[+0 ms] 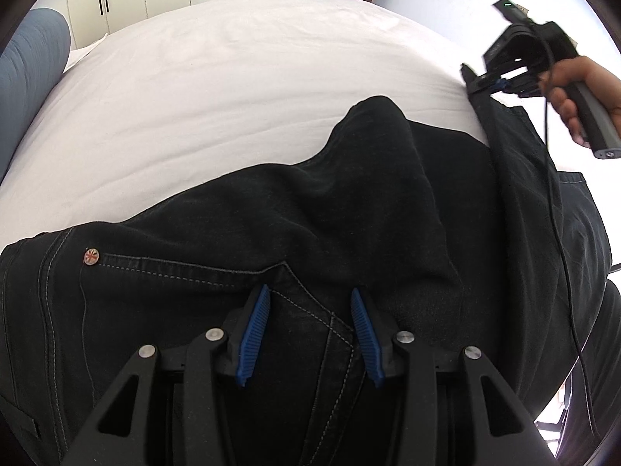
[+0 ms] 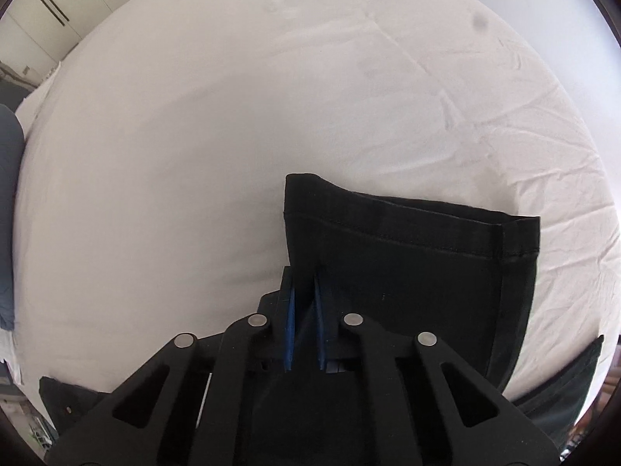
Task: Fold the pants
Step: 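Grasp the jeans leg hem with the right tool and lift it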
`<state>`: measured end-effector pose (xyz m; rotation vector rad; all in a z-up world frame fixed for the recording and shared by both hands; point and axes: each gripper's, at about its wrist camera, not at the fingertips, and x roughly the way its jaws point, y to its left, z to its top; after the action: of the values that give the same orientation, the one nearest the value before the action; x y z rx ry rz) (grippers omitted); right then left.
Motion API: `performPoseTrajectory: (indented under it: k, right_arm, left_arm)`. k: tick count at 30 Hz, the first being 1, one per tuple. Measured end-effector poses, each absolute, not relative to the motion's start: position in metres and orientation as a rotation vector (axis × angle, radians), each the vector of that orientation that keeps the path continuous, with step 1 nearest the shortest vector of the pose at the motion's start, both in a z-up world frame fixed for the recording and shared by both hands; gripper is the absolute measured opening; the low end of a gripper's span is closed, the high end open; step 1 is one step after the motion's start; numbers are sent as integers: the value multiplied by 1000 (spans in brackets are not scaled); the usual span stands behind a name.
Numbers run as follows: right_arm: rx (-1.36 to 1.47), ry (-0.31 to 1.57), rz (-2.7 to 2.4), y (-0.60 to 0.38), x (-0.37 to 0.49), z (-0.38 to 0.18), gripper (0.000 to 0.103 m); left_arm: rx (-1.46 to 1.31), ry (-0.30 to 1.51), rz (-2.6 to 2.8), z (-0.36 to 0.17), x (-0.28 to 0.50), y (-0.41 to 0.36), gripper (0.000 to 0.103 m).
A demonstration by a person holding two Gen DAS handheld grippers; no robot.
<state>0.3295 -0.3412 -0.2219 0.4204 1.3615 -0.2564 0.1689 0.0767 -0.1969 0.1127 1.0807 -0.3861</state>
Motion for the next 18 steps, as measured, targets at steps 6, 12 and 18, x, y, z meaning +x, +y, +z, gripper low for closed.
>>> performPoseTrajectory:
  k: [6, 12, 18]
  right_arm:
    - [602, 1080, -226, -404, 248, -152, 5]
    - [811, 871, -318, -466, 83, -129, 5]
    - [1088, 912, -488, -494, -23, -211, 5]
  left_arm:
    - [111, 1110, -376, -195, 173, 74, 45]
    - [129, 1148, -357, -194, 181, 66, 45]
    - [155, 1182, -320, -193, 188, 57, 46]
